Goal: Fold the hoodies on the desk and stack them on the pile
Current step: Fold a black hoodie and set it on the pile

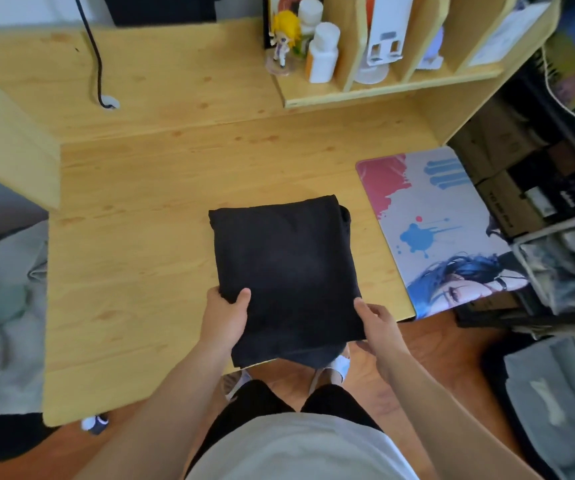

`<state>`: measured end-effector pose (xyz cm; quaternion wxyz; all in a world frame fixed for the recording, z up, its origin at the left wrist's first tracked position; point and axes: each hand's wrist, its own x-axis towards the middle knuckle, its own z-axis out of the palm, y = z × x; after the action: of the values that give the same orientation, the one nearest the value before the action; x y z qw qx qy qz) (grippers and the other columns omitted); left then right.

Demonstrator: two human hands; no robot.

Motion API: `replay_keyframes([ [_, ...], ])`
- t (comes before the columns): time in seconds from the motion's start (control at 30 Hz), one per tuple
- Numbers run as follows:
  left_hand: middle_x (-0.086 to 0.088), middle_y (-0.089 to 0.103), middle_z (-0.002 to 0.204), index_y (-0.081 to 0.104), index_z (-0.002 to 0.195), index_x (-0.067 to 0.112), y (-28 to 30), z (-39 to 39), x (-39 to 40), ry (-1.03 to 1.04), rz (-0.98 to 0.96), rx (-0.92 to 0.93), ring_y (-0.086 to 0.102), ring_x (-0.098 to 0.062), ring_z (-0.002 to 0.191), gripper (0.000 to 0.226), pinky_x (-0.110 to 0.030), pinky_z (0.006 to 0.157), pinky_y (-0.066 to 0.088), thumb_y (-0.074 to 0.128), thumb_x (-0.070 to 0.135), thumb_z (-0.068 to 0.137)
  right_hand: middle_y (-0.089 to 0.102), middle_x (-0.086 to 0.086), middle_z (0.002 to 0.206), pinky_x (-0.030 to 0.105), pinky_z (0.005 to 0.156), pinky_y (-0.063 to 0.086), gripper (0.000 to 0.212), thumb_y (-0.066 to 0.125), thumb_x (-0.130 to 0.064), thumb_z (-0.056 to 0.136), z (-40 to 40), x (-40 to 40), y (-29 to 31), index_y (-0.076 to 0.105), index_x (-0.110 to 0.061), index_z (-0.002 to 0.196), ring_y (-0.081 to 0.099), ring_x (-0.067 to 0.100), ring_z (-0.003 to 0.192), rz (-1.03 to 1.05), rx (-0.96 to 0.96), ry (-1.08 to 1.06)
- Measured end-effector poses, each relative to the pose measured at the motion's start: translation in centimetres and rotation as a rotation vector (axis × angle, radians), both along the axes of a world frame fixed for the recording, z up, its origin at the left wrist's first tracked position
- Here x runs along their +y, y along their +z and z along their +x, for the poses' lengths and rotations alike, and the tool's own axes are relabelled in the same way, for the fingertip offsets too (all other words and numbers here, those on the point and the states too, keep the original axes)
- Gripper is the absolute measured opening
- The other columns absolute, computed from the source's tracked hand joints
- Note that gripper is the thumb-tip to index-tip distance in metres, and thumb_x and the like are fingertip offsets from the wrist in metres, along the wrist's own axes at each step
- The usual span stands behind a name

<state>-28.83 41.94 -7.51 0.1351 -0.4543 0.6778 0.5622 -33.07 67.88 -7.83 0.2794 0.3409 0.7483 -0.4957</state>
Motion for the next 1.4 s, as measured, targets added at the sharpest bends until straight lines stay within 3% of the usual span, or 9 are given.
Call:
replay_keyframes([
  [0.13,0.004,0.060,0.132,0.039,0.146,0.018,-0.5,2.1,2.5,-0.030,-0.095,-0.012,0.060,-0.022,0.118,0.067,-0.041,0.099,0.051,0.074,0.035,0.092,0.068,-0.004,0.121,0.047,0.096,0.056,0.072,0.068,-0.066,0.079,0.6,0.5,-0.5,0.057,-0.021,0.134,0.065,0.022,0.111,-0.062,-0.042,0.058],
  [0.23,-0.010,0.074,0.112,0.060,0.126,0.009,1.6,1.9,2.8,0.264,0.278,-0.122,0.070,-0.032,0.100,0.054,-0.046,0.089,0.058,0.079,0.039,0.087,0.070,0.003,0.115,0.039,0.082,0.059,0.063,0.077,-0.052,0.079,-2.1,-0.5,0.0,0.060,-0.014,0.126,0.067,0.026,0.105,-0.130,-0.140,0.137],
  [0.33,-0.015,0.077,0.090,0.066,0.111,0.007,5.8,1.1,3.6,0.341,0.542,-0.085,0.071,-0.034,0.089,0.030,-0.044,0.076,0.060,0.071,0.030,0.092,0.073,0.004,0.116,0.043,0.089,0.058,0.065,0.084,-0.040,0.071,-3.4,0.0,0.6,0.062,-0.013,0.127,0.067,0.026,0.108,-0.320,-0.238,0.096],
  [0.5,-0.014,0.078,0.092,0.066,0.112,0.010,10.5,-0.2,8.2,0.533,0.577,0.161,0.069,-0.035,0.099,0.023,-0.050,0.086,0.056,0.065,0.023,0.094,0.073,0.013,0.120,0.046,0.093,0.057,0.047,0.079,-0.023,0.085,-6.0,5.3,5.1,0.064,-0.009,0.127,0.068,0.033,0.113,-0.731,-0.247,-0.029],
  [0.67,-0.025,0.074,0.109,0.068,0.110,0.003,15.7,-2.2,15.7,0.651,0.713,0.348,0.074,-0.040,0.098,0.021,-0.060,0.077,0.061,0.055,0.009,0.096,0.075,0.011,0.113,0.040,0.086,0.059,0.031,0.069,-0.025,0.093,-11.8,11.4,12.8,0.067,-0.010,0.120,0.071,0.027,0.102,-0.780,-0.120,0.084],
  [0.9,-0.027,0.072,0.113,0.078,0.080,-0.006,20.9,-8.0,23.6,0.502,0.837,0.429,0.072,-0.041,0.103,0.027,-0.064,0.089,0.054,0.055,0.008,0.081,0.069,0.015,0.104,0.045,0.093,0.052,0.025,0.073,-0.029,0.088,-17.4,19.4,18.6,0.069,-0.013,0.106,0.064,0.030,0.097,-0.760,0.023,0.045],
  [1.13,-0.018,0.072,0.112,0.070,0.100,0.003,21.6,-15.8,28.2,0.292,0.822,0.453,0.068,-0.034,0.106,0.021,-0.051,0.106,0.048,0.051,0.010,0.092,0.070,0.014,0.126,0.048,0.110,0.045,0.041,0.061,-0.025,0.093,-23.0,26.5,21.9,0.066,-0.009,0.131,0.062,0.032,0.123,-0.829,0.231,0.001],
  [1.3,-0.012,0.070,0.100,0.064,0.102,0.010,13.3,-17.3,33.0,0.269,0.658,0.224,0.067,-0.027,0.090,0.012,-0.040,0.078,0.056,0.054,0.014,0.098,0.073,0.010,0.121,0.051,0.102,0.051,0.035,0.062,-0.017,0.095,-23.5,31.5,14.8,0.064,-0.014,0.131,0.067,0.030,0.115,-0.655,0.173,-0.033],
  [1.4,-0.018,0.066,0.112,0.057,0.120,0.005,5.9,-16.2,36.1,0.193,0.299,-0.090,0.068,-0.033,0.091,0.027,-0.038,0.061,0.060,0.062,0.018,0.097,0.072,0.013,0.117,0.053,0.094,0.054,0.034,0.061,-0.019,0.099,-21.3,33.5,7.3,0.061,-0.009,0.132,0.068,0.032,0.106,-0.391,-0.051,-0.081],
])
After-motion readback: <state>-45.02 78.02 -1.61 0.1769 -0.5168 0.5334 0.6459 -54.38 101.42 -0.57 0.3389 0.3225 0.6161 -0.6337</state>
